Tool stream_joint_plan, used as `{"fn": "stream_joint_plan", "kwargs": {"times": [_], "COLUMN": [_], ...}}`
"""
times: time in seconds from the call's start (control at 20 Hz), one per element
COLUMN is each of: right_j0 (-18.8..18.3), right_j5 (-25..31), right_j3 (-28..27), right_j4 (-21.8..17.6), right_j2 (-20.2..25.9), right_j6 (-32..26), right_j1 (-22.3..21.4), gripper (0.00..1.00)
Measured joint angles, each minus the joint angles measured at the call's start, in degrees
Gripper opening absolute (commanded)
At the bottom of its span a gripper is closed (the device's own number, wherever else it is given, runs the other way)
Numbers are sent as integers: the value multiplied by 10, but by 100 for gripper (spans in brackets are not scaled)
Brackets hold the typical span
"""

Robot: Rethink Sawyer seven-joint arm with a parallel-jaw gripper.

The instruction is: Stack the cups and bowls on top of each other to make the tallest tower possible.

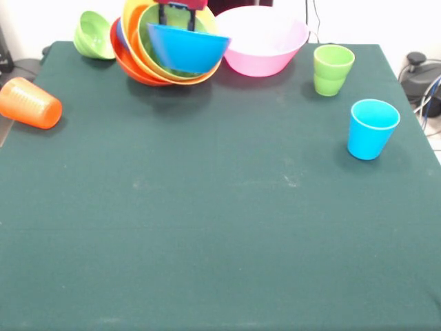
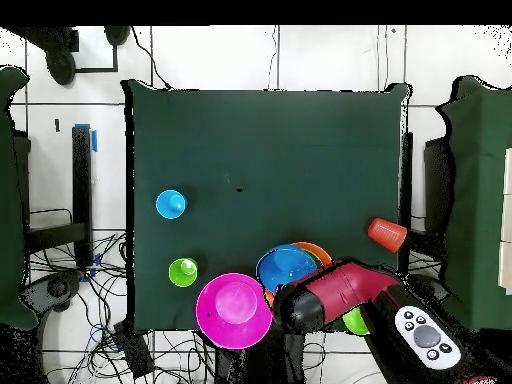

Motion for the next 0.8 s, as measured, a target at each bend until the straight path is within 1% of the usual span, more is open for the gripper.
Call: {"fn": "stream_joint_plan", "kwargs": {"times": [0.2, 0.55, 0.8], "right_j0": [-2, -40, -62], "right_j5": [-4, 6, 17], "right_j3": [0, 0, 1], "right_j4": [4, 80, 111], "right_j2": [-3, 11, 25], "right_j6": [0, 0, -1], "right_j1": [-3, -45, -70], "gripper": [100, 100, 100]}}
